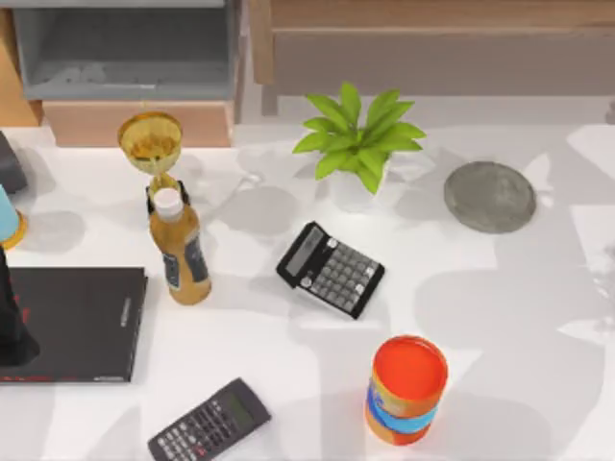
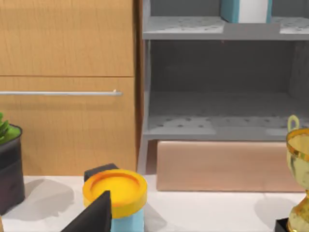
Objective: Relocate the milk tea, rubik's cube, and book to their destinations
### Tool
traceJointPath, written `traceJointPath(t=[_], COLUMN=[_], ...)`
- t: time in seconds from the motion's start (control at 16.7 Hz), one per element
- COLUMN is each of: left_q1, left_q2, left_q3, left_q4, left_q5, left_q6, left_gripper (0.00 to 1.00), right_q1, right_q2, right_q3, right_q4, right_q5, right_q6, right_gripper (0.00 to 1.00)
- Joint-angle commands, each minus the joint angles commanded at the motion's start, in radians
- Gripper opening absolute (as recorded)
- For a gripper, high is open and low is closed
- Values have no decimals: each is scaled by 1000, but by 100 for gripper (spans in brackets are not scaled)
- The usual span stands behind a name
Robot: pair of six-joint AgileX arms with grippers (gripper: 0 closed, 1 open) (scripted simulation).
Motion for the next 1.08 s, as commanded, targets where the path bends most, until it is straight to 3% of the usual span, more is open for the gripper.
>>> traceJointPath(t=[0.18,0.54,0.84,1.08], left_q1=[0,0,0,0], left_q2=[0,0,0,0], left_q3=[0,0,0,0], left_q4=[0,0,0,0], left_q5=[0,0,0,0], left_q6=[0,0,0,0], left_gripper=[100,100,100,100], right_q1=[159,508,661,717], right_q2=[-66,-157,-114,-73], right_q3=[-55,-160,-181,-167], right_q4=[-33,-176,-337,-416], right_q5=[111,432,649,723], right_q6=[50,143,165,154], right_gripper=[0,0,0,0])
